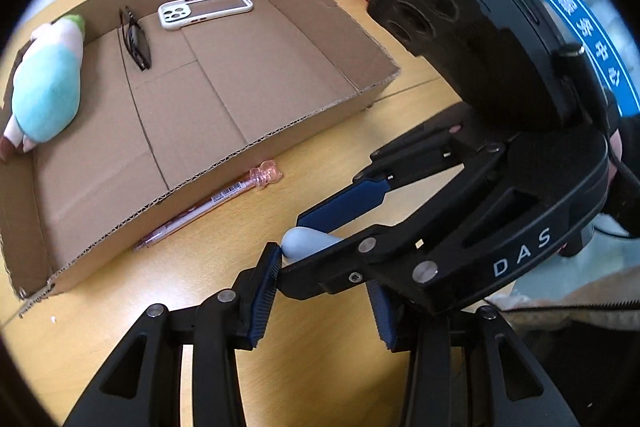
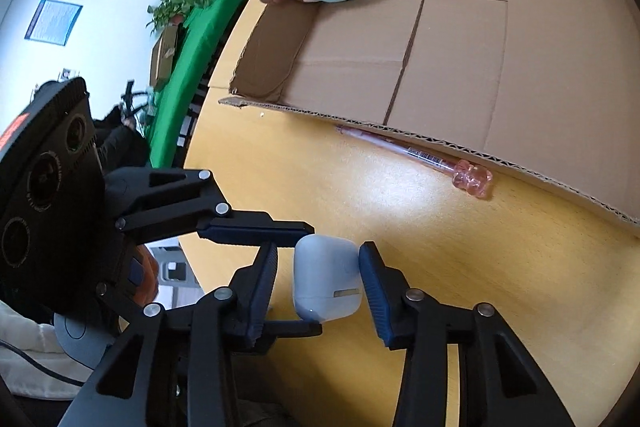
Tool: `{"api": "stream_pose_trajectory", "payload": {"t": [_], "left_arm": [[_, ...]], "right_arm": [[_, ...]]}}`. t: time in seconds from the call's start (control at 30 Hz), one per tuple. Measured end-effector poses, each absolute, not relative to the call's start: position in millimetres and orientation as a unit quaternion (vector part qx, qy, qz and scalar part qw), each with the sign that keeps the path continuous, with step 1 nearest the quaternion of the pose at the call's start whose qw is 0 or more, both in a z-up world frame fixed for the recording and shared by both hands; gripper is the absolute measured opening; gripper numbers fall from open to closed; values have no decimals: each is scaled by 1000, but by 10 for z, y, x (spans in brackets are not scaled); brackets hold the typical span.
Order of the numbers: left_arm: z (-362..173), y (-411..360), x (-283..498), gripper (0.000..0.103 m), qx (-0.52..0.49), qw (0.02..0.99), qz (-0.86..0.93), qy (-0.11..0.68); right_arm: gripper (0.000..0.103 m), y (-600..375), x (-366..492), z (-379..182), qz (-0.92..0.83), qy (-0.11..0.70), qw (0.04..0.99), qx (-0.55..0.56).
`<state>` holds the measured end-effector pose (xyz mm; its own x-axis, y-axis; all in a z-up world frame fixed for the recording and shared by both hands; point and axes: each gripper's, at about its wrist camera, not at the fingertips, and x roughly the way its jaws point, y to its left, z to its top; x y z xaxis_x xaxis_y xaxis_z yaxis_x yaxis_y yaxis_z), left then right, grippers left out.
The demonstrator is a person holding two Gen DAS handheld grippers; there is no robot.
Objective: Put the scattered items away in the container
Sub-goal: 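Hand the earbud case from the left gripper to the right gripper, then carry the earbud case into the box with both grippers holding it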
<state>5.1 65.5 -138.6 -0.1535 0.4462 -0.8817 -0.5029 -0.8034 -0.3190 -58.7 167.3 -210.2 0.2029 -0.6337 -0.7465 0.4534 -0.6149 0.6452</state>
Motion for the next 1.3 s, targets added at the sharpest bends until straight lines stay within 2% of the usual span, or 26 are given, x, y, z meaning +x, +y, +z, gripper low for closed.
{"api": "stream_pose_trajectory", "payload": {"t": [0.07,0.13,0.33,0.7,0.97,1.3], "left_arm": [[-1350,667,87,41,-565,317,761,42],[-1321,675,101,41,-560,319,763,52],[-1243,649,112,41,-542,320,773,73],[-967,532,-13,41,-491,337,796,113],[-691,346,-384,41,-444,349,806,179],[-769,178,-992,41,-430,360,798,223]], "right_arm": [[46,1625,-572,-2067,-627,-53,437,643],[32,1667,-557,-2006,-626,-32,438,644],[27,1663,-560,-1887,-629,-19,430,647],[25,1619,-794,-1580,-646,-21,418,638],[25,1412,-1210,-1255,-664,-12,428,613],[25,1178,-1860,-1259,-680,-7,419,601]]}}
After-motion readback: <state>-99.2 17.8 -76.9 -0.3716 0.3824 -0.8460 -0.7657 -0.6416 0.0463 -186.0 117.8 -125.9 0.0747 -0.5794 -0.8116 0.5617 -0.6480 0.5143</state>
